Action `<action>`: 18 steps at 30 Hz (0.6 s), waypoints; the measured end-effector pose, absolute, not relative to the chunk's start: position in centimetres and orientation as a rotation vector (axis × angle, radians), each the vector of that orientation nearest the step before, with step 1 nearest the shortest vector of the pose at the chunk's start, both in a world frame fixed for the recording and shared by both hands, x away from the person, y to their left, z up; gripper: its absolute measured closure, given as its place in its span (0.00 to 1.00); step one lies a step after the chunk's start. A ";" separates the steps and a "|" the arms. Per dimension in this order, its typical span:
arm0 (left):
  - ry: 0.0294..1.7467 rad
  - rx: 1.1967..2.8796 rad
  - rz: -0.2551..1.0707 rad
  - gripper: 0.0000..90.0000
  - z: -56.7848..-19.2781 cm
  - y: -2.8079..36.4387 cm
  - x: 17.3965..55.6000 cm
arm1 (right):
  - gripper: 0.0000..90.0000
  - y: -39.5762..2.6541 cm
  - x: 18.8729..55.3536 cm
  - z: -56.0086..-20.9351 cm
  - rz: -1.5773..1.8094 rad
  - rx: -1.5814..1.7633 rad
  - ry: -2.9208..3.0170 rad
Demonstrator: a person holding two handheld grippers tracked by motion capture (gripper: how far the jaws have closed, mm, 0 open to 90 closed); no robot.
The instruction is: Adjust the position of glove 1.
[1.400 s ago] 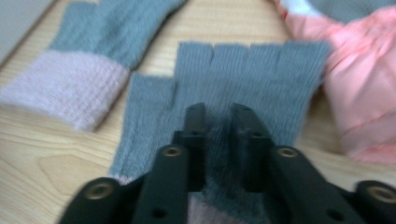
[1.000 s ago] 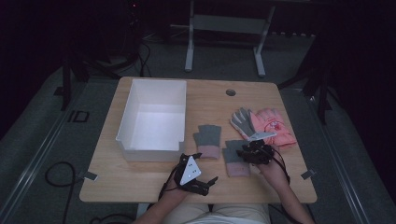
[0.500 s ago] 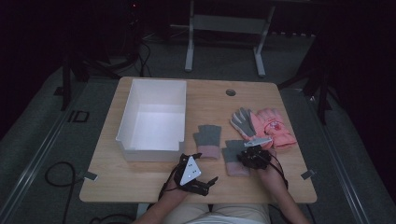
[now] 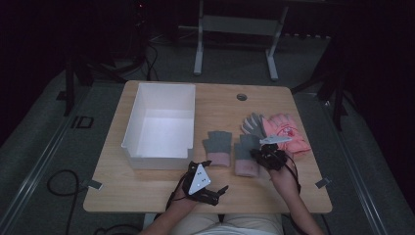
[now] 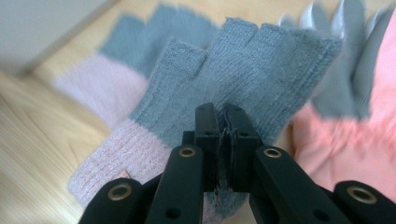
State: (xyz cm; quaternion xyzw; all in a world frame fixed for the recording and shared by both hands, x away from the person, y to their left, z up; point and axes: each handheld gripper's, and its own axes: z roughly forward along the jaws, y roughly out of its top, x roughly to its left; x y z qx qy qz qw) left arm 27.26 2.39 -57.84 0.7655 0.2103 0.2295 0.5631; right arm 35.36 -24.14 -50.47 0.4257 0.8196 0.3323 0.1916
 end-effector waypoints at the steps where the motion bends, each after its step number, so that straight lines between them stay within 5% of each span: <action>1: 0.498 1.804 0.539 0.01 -57.8 2.4 27.3 | 0.95 -23.7 35.7 -49.1 0.953 1.181 2.280; 9: 0.497 1.799 0.536 0.01 -57.8 2.4 27.3 | 0.95 -20.9 37.4 -46.1 1.057 1.153 2.227; 18: 0.495 1.803 0.538 0.01 -57.8 2.4 27.3 | 0.95 -17.0 39.4 -46.7 1.073 1.131 2.269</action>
